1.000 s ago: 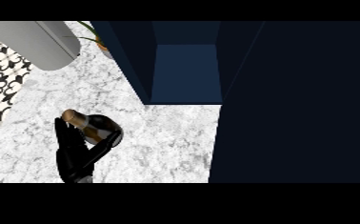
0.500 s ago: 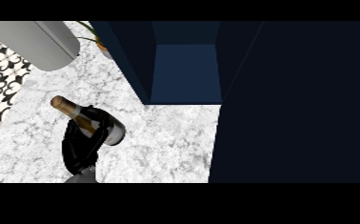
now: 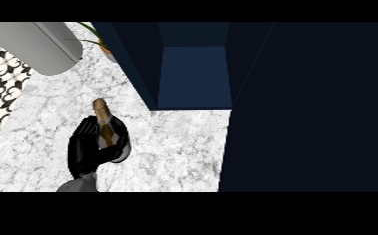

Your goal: Pick up the wine, place it into the cabinet and close the cabinet

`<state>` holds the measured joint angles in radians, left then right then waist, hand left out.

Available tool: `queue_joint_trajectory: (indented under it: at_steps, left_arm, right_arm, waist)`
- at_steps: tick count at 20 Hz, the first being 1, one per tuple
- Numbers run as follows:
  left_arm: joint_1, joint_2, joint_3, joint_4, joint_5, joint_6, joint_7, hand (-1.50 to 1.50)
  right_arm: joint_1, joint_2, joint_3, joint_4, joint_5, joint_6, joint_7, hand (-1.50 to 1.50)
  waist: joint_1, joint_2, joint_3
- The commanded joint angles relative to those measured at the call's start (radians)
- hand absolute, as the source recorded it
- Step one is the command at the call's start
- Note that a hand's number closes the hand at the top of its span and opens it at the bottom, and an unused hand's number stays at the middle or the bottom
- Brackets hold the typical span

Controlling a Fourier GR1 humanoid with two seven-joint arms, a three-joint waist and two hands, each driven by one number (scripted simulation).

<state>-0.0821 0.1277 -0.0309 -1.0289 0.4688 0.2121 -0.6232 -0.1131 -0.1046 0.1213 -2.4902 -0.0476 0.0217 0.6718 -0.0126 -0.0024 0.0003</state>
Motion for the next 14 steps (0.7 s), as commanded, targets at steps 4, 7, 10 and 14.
queue_joint_trajectory:
  at_steps: [4, 7, 10, 14]
  left_arm:
    - [-0.032, 0.196, -0.066, 0.021, -0.034, -0.345, 0.005, 1.5]
    - [-0.001, 0.202, -0.057, 0.063, -0.073, -0.404, -0.12, 1.5]
    - [-0.02, 0.195, -0.047, -0.004, -0.114, -0.329, -0.12, 1.5]
    - [0.046, 0.171, -0.044, -0.206, -0.113, -0.251, -0.082, 1.5]
  right_arm:
    - [0.04, 0.011, 0.013, -0.112, -0.041, -0.002, 0.034, -1.5]
    - [-0.067, 0.002, -0.052, -0.031, -0.059, -0.013, 0.04, -1.5]
    - [0.033, 0.008, 0.005, -0.098, -0.039, 0.005, 0.052, -1.5]
    - [0.009, 0.002, -0.06, -0.021, -0.083, 0.033, -0.018, -1.5]
  waist:
    - [-0.003, 0.0, -0.001]
    - [0.01, 0.003, -0.001]
    - [0.008, 0.001, 0.0]
    - [0.016, 0.0, 0.001]
